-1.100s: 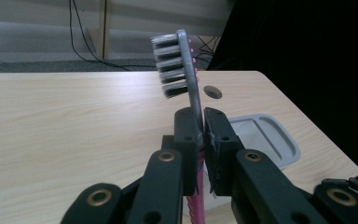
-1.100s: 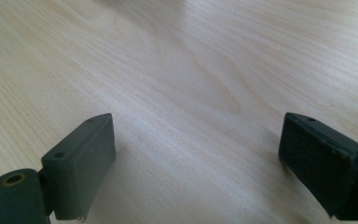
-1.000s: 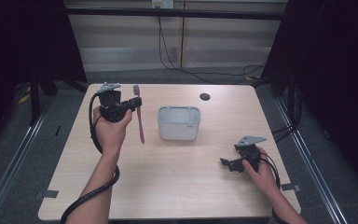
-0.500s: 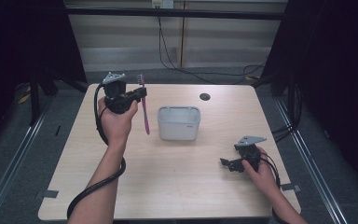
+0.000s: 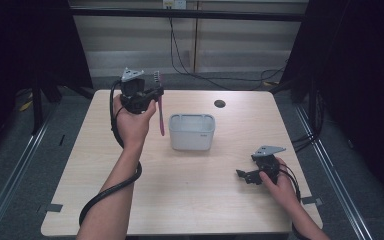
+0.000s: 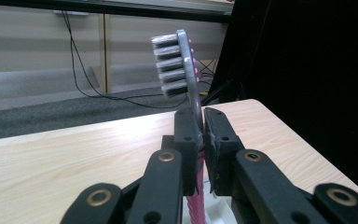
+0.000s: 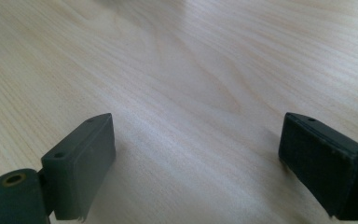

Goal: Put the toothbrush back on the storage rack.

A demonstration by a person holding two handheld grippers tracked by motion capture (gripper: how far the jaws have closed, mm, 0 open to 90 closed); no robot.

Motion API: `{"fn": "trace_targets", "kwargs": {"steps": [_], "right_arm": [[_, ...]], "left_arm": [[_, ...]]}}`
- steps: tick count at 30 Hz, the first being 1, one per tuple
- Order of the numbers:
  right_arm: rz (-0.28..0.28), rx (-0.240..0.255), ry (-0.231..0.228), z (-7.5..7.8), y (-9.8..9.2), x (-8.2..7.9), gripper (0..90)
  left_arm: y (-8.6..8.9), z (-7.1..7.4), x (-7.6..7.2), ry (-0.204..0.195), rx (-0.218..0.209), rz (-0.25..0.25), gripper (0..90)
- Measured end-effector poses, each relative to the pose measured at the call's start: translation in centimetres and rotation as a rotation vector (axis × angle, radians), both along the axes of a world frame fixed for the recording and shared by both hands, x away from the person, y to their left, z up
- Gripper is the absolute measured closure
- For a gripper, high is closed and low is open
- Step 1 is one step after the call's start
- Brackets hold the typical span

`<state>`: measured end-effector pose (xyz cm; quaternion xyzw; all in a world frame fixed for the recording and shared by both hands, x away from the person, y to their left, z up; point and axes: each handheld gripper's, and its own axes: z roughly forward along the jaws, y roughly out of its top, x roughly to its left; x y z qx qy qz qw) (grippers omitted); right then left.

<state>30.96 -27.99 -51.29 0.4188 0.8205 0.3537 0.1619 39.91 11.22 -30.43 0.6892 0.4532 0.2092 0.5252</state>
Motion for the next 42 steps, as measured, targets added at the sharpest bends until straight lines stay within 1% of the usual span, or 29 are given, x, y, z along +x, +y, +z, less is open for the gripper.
{"fn": "trace_targets", "kwargs": {"steps": [4,9,13,15,24,27,28,33,42], "right_arm": [[0.001,-0.001,-0.003,0.0,0.0,0.0,10.3],[0.001,-0.001,-0.003,0.0,0.0,0.0,10.3],[0.001,-0.001,-0.003,0.0,0.0,0.0,10.3],[0.001,-0.001,-0.003,0.0,0.0,0.0,10.3],[0.001,0.0,-0.003,0.0,0.0,0.0,10.3],[0.001,-0.001,-0.004,0.0,0.0,0.0,10.3],[0.001,-0.001,-0.003,0.0,0.0,0.0,10.3],[0.001,-0.001,-0.003,0.0,0.0,0.0,10.3],[0.001,-0.001,-0.004,0.0,0.0,0.0,10.3]], "left_arm": [[-0.4,0.2,0.3,0.003,-0.01,0.003,84.4],[-0.8,0.1,0.7,0.003,-0.02,0.0,84.4],[-1.1,0.0,1.1,-0.004,-0.022,0.005,84.4],[-1.3,-0.1,1.3,-0.012,-0.031,0.008,84.4],[-1.9,-0.4,2.1,-0.021,-0.025,0.009,84.4],[-2.1,-0.5,2.3,-0.024,-0.028,0.013,84.4],[-2.1,-0.6,2.4,-0.024,-0.022,0.013,84.4],[-2.4,-1.0,2.8,-0.027,-0.028,0.014,84.4],[-2.8,-1.5,3.3,-0.04,-0.019,0.013,84.4]]}}
